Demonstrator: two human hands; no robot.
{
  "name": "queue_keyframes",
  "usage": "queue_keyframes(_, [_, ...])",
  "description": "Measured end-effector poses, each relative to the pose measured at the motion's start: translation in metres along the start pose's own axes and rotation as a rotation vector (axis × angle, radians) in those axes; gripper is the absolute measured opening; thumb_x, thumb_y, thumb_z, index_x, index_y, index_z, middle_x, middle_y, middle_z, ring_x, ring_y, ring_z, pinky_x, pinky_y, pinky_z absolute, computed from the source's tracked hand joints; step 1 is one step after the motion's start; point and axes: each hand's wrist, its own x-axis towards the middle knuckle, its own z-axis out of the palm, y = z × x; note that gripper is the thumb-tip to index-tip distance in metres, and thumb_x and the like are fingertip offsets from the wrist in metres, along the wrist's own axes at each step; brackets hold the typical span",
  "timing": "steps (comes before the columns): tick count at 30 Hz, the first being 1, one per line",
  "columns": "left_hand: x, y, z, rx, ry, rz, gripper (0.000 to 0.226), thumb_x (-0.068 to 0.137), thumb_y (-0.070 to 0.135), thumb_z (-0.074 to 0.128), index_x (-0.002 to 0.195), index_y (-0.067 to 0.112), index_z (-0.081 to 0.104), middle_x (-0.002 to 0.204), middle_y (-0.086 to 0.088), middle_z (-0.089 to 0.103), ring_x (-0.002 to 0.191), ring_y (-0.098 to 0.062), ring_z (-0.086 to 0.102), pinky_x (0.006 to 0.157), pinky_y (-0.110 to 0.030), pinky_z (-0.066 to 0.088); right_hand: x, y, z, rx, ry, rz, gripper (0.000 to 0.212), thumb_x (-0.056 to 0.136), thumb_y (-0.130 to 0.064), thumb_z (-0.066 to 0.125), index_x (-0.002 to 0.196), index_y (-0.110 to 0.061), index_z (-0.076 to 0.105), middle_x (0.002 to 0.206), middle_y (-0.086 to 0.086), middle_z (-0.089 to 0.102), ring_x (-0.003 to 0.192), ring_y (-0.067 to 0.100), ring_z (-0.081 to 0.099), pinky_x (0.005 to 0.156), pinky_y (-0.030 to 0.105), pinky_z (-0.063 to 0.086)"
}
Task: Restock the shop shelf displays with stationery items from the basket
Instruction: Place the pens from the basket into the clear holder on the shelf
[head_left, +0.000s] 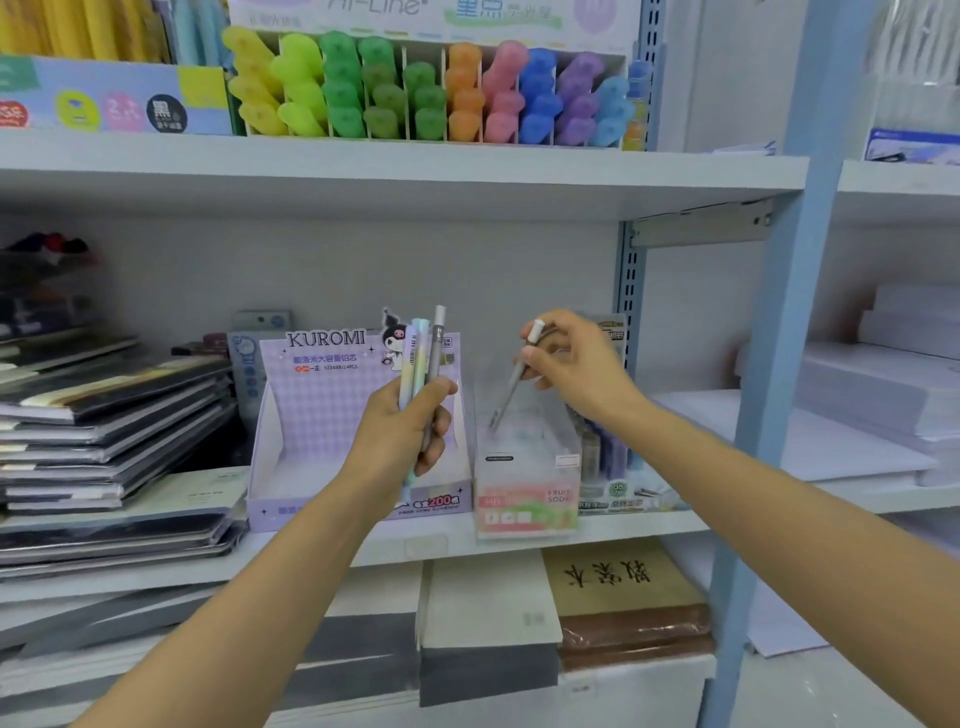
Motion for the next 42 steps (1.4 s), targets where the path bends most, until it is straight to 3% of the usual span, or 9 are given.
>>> queue_keyframes(6, [0.011, -0.002, -0.001, 0.033, -0.028, -0.034, 0.027, 0.097, 0.026, 0.056, 0.107, 0.003, 0.062, 0.057, 0.000, 0.052, 0.039, -0.012, 0.039, 0.036, -0.020, 0.029, 0.013, 0.011, 0.017, -0.111, -0.084, -0.005, 0.008, 0.091, -0.002, 0.060, 0.093, -0.009, 0.057, 0.097, 0.016, 0.068, 0.082, 0.026, 0.070, 0.066, 0.030, 0.059])
queue_keyframes(14, [0.019, 0.000, 0.000, 0.064, -0.066, -0.029, 0.040, 0.095, 0.027, 0.058, 0.114, -0.008, 0.055, 0.055, 0.002, 0.052, 0.038, -0.011, 0.040, 0.035, -0.021, 0.031, 0.024, 0.011, 0.018, -0.215, -0.236, -0.033, 0.007, 0.092, -0.006, 0.061, 0.091, -0.010, 0.056, 0.094, 0.012, 0.070, 0.080, 0.019, 0.072, 0.064, 0.031, 0.060])
queue_keyframes(27, [0.021, -0.008, 0.000, 0.059, -0.081, -0.066, 0.039, 0.094, 0.029, 0.059, 0.111, -0.006, 0.058, 0.055, 0.003, 0.054, 0.038, -0.010, 0.042, 0.035, -0.018, 0.033, 0.031, 0.014, 0.025, -0.298, -0.256, -0.034, 0.009, 0.092, -0.005, 0.060, 0.101, -0.005, 0.056, 0.088, 0.014, 0.070, 0.078, 0.022, 0.071, 0.067, 0.037, 0.061])
queue_keyframes(30, [0.020, -0.009, -0.002, 0.055, -0.086, -0.066, 0.039, 0.094, 0.029, 0.059, 0.113, -0.004, 0.058, 0.054, 0.003, 0.054, 0.037, -0.010, 0.042, 0.035, -0.018, 0.032, 0.031, 0.018, 0.030, -0.358, -0.205, -0.076, 0.026, 0.092, -0.006, 0.061, 0.112, -0.012, 0.046, 0.081, 0.011, 0.069, 0.071, 0.019, 0.070, 0.071, 0.042, 0.059])
queue_keyframes(32, [0.019, -0.009, -0.006, 0.052, -0.089, -0.063, 0.039, 0.093, 0.030, 0.060, 0.114, -0.003, 0.059, 0.055, 0.003, 0.054, 0.038, -0.011, 0.042, 0.034, -0.020, 0.032, 0.032, 0.021, 0.033, -0.400, -0.128, -0.139, 0.029, 0.089, -0.009, 0.066, 0.109, -0.015, 0.045, 0.077, 0.004, 0.068, 0.068, 0.016, 0.068, 0.072, 0.044, 0.057])
queue_keyframes(37, [0.015, -0.008, -0.016, 0.062, -0.087, -0.051, 0.044, 0.093, 0.032, 0.061, 0.115, -0.006, 0.056, 0.056, 0.002, 0.054, 0.038, -0.011, 0.042, 0.035, -0.020, 0.032, 0.035, 0.021, 0.036, -0.548, -0.057, -0.180, 0.010, 0.089, -0.019, 0.067, 0.098, -0.015, 0.068, 0.085, 0.000, 0.071, 0.076, 0.018, 0.067, 0.077, 0.040, 0.056])
queue_keyframes(40, [0.012, -0.006, -0.017, 0.053, -0.101, -0.045, 0.041, 0.091, 0.033, 0.061, 0.114, -0.002, 0.059, 0.057, 0.002, 0.054, 0.038, -0.011, 0.042, 0.035, -0.020, 0.033, 0.034, 0.017, 0.032, -0.594, -0.062, -0.195, 0.018, 0.092, -0.022, 0.063, 0.102, -0.012, 0.074, 0.089, 0.005, 0.069, 0.077, 0.015, 0.059, 0.079, 0.035, 0.051])
queue_keyframes(42, [0.011, -0.004, -0.016, 0.040, -0.119, -0.036, 0.038, 0.090, 0.034, 0.062, 0.111, 0.002, 0.062, 0.058, 0.001, 0.054, 0.038, -0.012, 0.041, 0.035, -0.021, 0.032, 0.031, 0.009, 0.029, -0.469, -0.009, -0.197, 0.020, 0.094, -0.022, 0.061, 0.106, -0.010, 0.072, 0.092, 0.006, 0.066, 0.079, 0.014, 0.055, 0.077, 0.030, 0.048])
